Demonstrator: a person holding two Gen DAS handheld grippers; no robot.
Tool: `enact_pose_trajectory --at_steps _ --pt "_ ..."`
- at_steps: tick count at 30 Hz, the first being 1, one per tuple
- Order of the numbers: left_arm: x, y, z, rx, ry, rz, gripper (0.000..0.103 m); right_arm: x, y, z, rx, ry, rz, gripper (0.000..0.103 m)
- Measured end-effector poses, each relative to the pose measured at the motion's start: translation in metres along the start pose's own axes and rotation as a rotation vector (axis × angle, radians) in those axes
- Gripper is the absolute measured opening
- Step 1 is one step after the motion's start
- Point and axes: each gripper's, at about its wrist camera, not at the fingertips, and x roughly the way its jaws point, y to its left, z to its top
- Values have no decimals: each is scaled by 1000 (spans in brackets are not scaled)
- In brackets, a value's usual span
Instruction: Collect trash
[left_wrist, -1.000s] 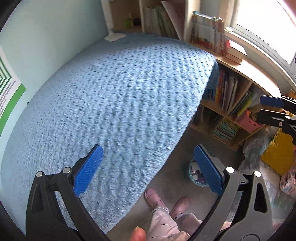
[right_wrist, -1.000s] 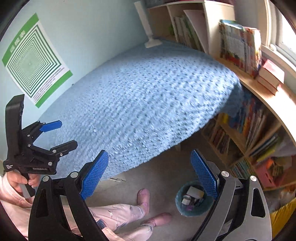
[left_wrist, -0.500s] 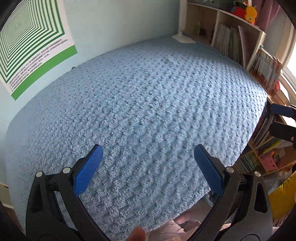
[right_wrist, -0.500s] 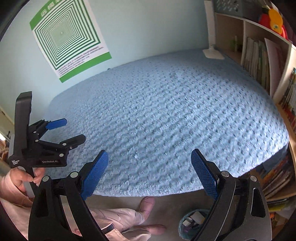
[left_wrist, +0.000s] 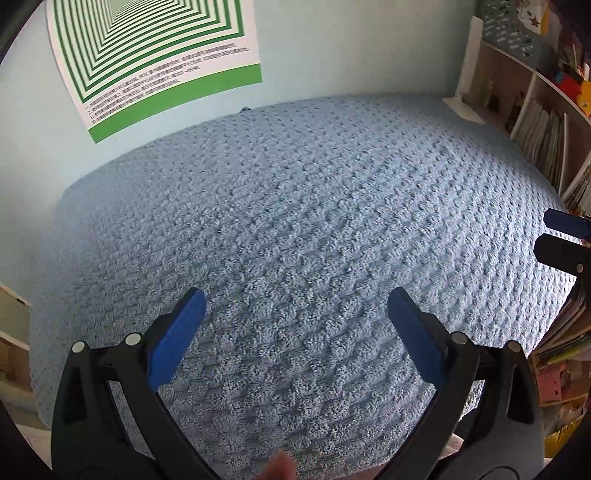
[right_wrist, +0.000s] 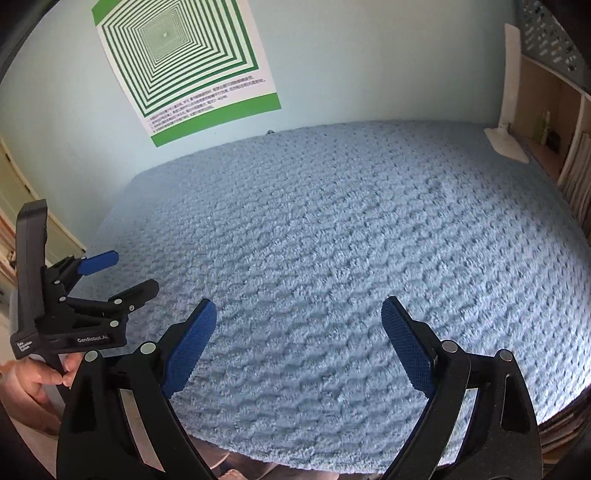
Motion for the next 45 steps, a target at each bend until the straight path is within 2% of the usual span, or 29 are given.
enact_pose_trajectory --at_steps 6,9,15,21,27,45 --pt "-2 23 -4 -119 0 83 96 21 14 24 -103 20 52 90" --pt "-8 29 -8 -183 1 107 96 28 21 32 -140 29 76 90" --pt "-12 33 -15 -251 9 138 96 42 27 38 -168 43 109 90" --pt "-15 33 -15 -257 -11 168 96 47 31 41 -203 35 115 90" --pt "-15 33 -8 -274 -33 147 96 45 33 46 -212 19 114 90" --pt "-12 38 2 -279 -46 179 96 58 36 50 -190 16 116 91"
